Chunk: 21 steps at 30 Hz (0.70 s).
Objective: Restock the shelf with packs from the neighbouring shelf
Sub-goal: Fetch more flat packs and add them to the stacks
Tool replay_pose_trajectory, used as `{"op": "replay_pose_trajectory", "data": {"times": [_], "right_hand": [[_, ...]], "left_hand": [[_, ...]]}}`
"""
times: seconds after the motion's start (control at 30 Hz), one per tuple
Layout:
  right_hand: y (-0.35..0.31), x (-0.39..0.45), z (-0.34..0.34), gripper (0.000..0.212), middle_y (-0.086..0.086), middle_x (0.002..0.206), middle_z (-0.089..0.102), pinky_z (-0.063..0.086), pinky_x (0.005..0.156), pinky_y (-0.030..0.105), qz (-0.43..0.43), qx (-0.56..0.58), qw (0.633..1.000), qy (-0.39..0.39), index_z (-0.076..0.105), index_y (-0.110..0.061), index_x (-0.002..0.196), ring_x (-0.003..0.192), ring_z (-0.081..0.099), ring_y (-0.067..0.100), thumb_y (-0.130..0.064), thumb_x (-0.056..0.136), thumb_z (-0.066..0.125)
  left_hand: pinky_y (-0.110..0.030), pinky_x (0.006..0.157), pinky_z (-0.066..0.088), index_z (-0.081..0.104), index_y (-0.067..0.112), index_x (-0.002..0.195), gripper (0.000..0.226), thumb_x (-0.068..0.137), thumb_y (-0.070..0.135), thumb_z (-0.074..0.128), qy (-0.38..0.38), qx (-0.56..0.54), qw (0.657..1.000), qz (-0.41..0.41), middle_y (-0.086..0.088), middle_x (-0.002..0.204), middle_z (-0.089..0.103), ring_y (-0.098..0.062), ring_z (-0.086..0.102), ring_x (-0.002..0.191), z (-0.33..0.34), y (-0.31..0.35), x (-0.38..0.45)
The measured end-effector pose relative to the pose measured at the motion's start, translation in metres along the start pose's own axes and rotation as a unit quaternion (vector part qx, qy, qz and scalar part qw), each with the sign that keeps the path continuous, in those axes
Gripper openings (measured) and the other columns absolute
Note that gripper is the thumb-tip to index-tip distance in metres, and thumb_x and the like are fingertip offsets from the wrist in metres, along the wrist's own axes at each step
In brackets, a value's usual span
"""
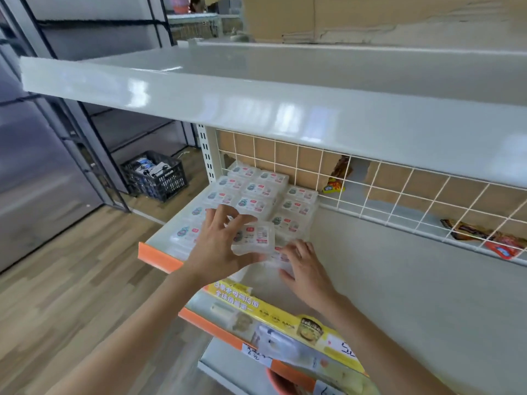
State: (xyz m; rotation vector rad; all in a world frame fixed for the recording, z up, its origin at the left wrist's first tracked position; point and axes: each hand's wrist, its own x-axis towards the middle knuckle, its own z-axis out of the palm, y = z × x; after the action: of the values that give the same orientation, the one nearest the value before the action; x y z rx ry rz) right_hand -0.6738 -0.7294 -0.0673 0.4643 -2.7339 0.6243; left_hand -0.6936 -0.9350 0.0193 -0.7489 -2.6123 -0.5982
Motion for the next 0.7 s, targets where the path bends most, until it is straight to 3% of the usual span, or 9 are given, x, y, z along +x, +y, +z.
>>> {"op": "replay_pose_trajectory", "data": {"times": [0.1,0.17,0.23,0.3,0.43,0.5,0.57,0.63,0.7], "right_hand": [[0.002,-0.003,-0.013,0.034,0.005,0.106,0.057,0.040,0.086,0.023,0.026,0.040,0.999,-0.010,0.062,-0.010,0.103,0.100,0.042,0.014,-0.031,0.077,0.052],[0.005,-0.011,-0.023,0.033,0.005,0.114,0.051,0.044,0.087,0.029,0.072,0.047,0.996,-0.017,0.058,-0.009,0.108,0.103,0.047,0.016,-0.028,0.082,0.050],[0.009,-0.022,-0.030,0.030,0.005,0.117,0.044,0.047,0.079,0.034,0.118,0.040,0.992,-0.032,0.053,-0.008,0.113,0.097,0.054,0.021,-0.022,0.086,0.051],[0.010,-0.034,-0.033,0.031,0.007,0.118,0.042,0.045,0.074,0.031,0.156,0.023,0.987,-0.035,0.051,-0.006,0.115,0.092,0.057,0.025,-0.020,0.087,0.050],[0.004,-0.047,-0.031,0.030,0.008,0.119,0.041,0.040,0.078,0.026,0.210,0.004,0.977,-0.028,0.052,-0.006,0.117,0.098,0.054,0.024,-0.014,0.088,0.053],[0.000,-0.052,-0.026,0.030,0.010,0.116,0.044,0.038,0.081,0.025,0.219,-0.016,0.975,-0.023,0.053,-0.005,0.115,0.101,0.051,0.027,-0.014,0.087,0.050],[-0.007,-0.057,-0.021,0.037,0.013,0.109,0.049,0.043,0.084,0.034,0.232,-0.032,0.972,-0.021,0.057,-0.004,0.109,0.098,0.051,0.031,-0.023,0.080,0.043],[-0.013,-0.063,-0.014,0.043,0.014,0.100,0.054,0.049,0.075,0.043,0.244,-0.034,0.969,0.006,0.060,-0.002,0.098,0.088,0.054,0.033,-0.028,0.073,0.037],[-0.020,-0.067,-0.013,0.036,0.012,0.092,0.057,0.052,0.065,0.039,0.248,-0.045,0.967,0.031,0.061,-0.003,0.087,0.077,0.057,0.031,-0.024,0.070,0.037]], "left_hand": [[-0.033,0.083,0.035,0.055,0.027,0.121,0.086,0.063,0.087,0.036,-0.042,0.015,0.998,0.041,0.001,0.106,0.042,-0.017,0.033,0.094,0.014,0.003,0.014],[-0.036,0.088,0.033,0.051,0.027,0.124,0.097,0.056,0.092,0.027,-0.107,0.042,0.992,0.046,0.000,0.111,0.040,-0.020,0.033,0.101,0.023,0.007,0.023],[-0.039,0.094,0.031,0.045,0.026,0.126,0.092,0.059,0.088,0.034,-0.154,0.095,0.982,0.054,-0.002,0.116,0.036,-0.022,0.032,0.107,0.028,0.013,0.030],[-0.036,0.096,0.026,0.039,0.026,0.128,0.081,0.067,0.079,0.048,-0.192,0.120,0.972,0.066,-0.002,0.121,0.033,-0.023,0.030,0.112,0.034,0.018,0.035],[-0.037,0.097,0.022,0.034,0.026,0.130,0.075,0.074,0.073,0.049,-0.223,0.140,0.961,0.089,-0.004,0.127,0.031,-0.023,0.029,0.117,0.042,0.018,0.042],[-0.037,0.100,0.020,0.033,0.024,0.130,0.072,0.077,0.069,0.049,-0.240,0.165,0.951,0.106,-0.004,0.130,0.032,-0.023,0.029,0.119,0.045,0.015,0.043],[-0.037,0.103,0.019,0.034,0.023,0.129,0.069,0.078,0.065,0.052,-0.249,0.165,0.947,0.118,-0.003,0.130,0.033,-0.022,0.029,0.121,0.047,0.010,0.044],[-0.036,0.103,0.018,0.034,0.023,0.129,0.066,0.079,0.062,0.053,-0.245,0.162,0.948,0.126,-0.002,0.131,0.033,-0.021,0.029,0.121,0.047,0.005,0.042],[-0.036,0.100,0.020,0.036,0.022,0.129,0.061,0.081,0.056,0.055,-0.236,0.164,0.947,0.144,-0.003,0.129,0.033,-0.022,0.029,0.120,0.046,0.006,0.041]]}}
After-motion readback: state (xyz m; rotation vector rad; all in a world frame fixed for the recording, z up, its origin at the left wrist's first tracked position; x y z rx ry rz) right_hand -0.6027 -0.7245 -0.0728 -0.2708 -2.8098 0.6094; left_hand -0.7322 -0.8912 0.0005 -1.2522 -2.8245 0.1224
